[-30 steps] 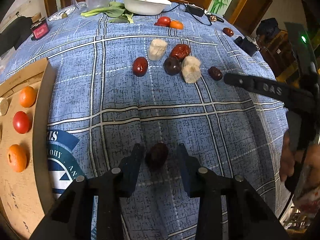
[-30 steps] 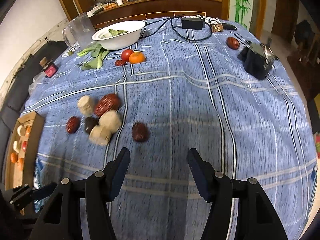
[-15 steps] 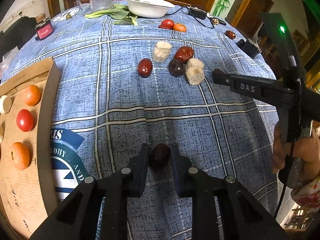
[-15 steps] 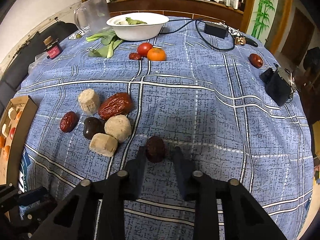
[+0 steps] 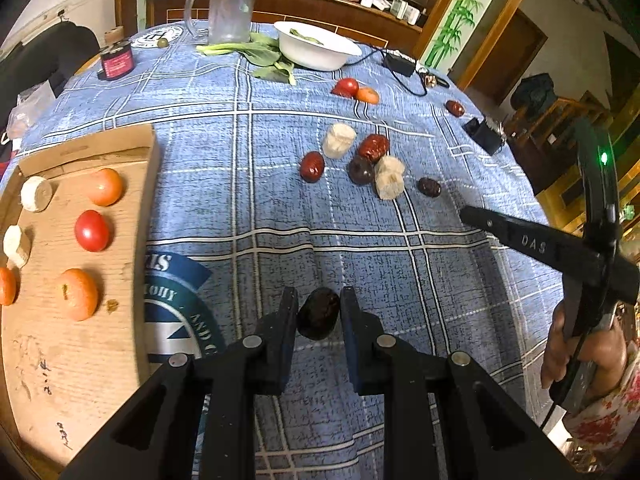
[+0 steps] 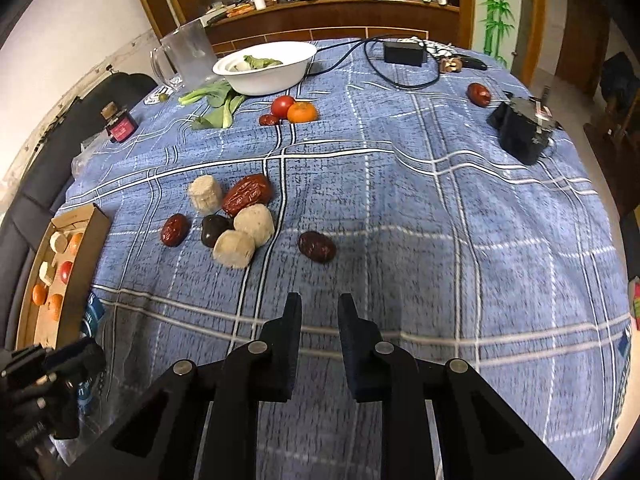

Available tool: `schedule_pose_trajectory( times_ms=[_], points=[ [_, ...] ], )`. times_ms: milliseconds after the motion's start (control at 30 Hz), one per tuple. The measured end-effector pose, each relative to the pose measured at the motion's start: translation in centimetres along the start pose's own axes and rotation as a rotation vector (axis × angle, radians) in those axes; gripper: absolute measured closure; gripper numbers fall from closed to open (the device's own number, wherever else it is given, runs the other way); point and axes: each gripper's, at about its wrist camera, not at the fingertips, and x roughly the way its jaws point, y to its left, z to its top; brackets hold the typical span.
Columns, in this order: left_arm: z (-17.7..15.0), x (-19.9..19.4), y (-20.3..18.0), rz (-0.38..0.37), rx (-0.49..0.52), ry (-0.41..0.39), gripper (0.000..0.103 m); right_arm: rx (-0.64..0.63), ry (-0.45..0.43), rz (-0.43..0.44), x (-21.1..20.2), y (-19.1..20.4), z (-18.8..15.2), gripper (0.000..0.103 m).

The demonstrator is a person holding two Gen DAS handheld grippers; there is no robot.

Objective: Organize fruits
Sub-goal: 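Grasp a dark date with the left tool while the right tool grasps a red date, then carry both dates into the cardboard box and open both tools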

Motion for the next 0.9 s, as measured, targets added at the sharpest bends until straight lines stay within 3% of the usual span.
schedule_pose_trajectory(
  times_ms=[100,200,233,433,467,500,767,900],
  points=[
    [-0.1,-0.5,0.4,-0.004,-0.002,-0.004,0.083,-0.012,-0.008,-0.024,0.3,0.0,0.4,0.081],
    [-0.5,-1.1,0.3,0.003,0.010,-0.004,0.083,-0.035,-0.009,-0.044,1.8,0.2,1.5,0.055],
    [-0.7,-1.3,0.3,0.009,0.013,-0.002,0.083,-0.052,-0.009,-0.059,2.5,0.4,1.8,0.053],
    [-1.5,-1.9,1.2,0.024,-0.012,0.001,0.083,-0.104,0.017,-0.092,5.4,1.0,3.0,0.054],
    [-1.6,-1.9,1.4,0.025,-0.019,-0.001,0.083,-0.119,0.013,-0.094,5.3,1.2,3.0,0.062],
    [-1.6,-1.9,1.6,0.025,-0.024,-0.002,0.083,-0.126,0.016,-0.094,5.2,1.3,3.0,0.077],
    [-1.0,-2.1,1.9,0.013,-0.039,-0.025,0.083,-0.068,0.000,-0.039,1.9,1.0,2.1,0.077],
    [-0.9,-2.5,2.8,0.016,-0.047,-0.030,0.083,-0.053,-0.009,0.036,-0.2,2.8,1.2,0.076]
  ],
)
